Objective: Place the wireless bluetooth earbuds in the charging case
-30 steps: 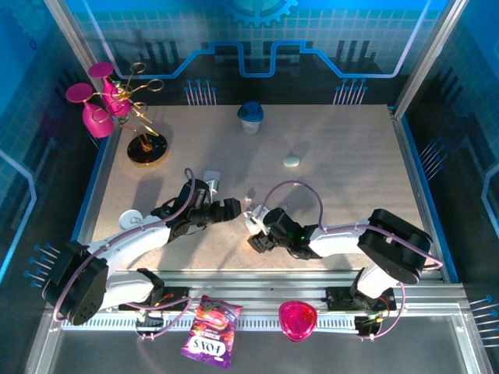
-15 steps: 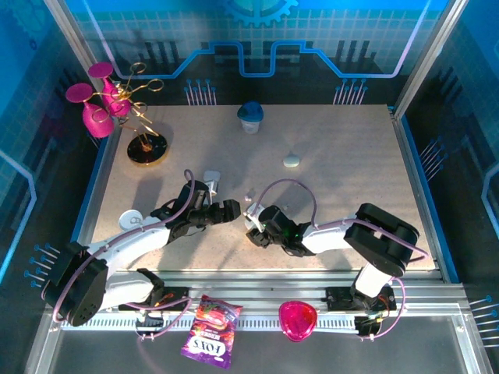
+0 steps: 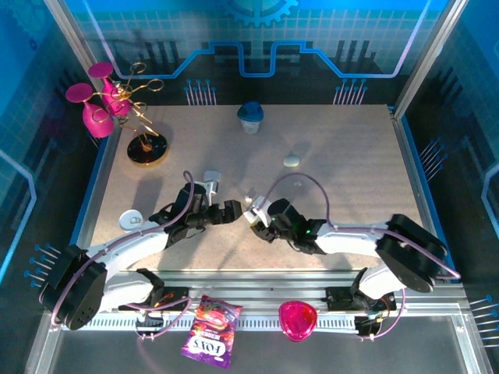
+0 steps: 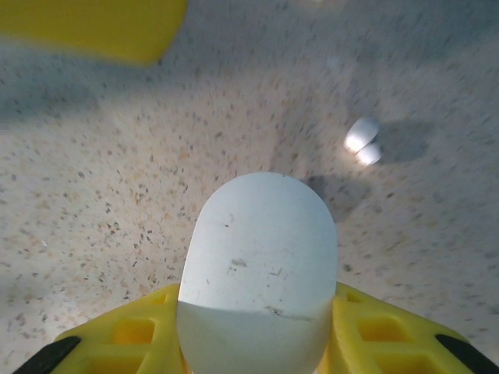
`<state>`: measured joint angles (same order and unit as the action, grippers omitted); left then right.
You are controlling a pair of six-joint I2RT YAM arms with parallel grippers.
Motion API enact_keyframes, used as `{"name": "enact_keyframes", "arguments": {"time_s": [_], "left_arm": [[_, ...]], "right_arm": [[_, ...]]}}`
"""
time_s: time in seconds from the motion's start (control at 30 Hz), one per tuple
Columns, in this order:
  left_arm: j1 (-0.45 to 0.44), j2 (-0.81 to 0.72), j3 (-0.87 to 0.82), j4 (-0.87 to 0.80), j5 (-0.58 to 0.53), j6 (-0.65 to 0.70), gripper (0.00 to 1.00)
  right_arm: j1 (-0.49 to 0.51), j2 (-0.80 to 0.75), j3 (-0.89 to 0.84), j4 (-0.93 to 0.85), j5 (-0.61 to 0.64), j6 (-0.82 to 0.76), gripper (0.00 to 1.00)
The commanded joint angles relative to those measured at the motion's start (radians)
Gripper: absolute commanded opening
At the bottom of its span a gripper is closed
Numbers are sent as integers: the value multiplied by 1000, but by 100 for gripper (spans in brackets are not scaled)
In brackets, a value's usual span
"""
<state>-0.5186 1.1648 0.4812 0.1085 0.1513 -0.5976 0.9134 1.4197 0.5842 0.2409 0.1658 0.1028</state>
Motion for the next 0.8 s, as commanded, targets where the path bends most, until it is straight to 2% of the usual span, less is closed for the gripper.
{"name": "enact_keyframes", "arguments": {"time_s": [0.0,0.1,0.2,0.3,0.37,0.43,0.53,0.77], "left_arm": [[6,-29,-54,219,-40,106,99],[7,-27,-45,281,-63,204,99],[7,-24,-48,379,14,310,99],[5,-13,-68,517,139,354,99],[-1,8,-65,577,297,416,99],[-35,24,-67,623,417,493,99],[-89,44,-66,671,518,596,99],[-127,71,-25,778,674,566,99]], "right_arm": [[-51,-132,-4,-141,-112,-57,33],[-105,-254,33,-292,-192,-91,34],[-153,-363,85,-449,-249,-127,34],[-202,-448,141,-576,-303,-154,34],[-227,-484,186,-656,-348,-174,34],[-238,-500,230,-723,-391,-195,34],[-241,-503,304,-806,-444,-223,34],[-242,-501,442,-938,-598,-299,33]]}}
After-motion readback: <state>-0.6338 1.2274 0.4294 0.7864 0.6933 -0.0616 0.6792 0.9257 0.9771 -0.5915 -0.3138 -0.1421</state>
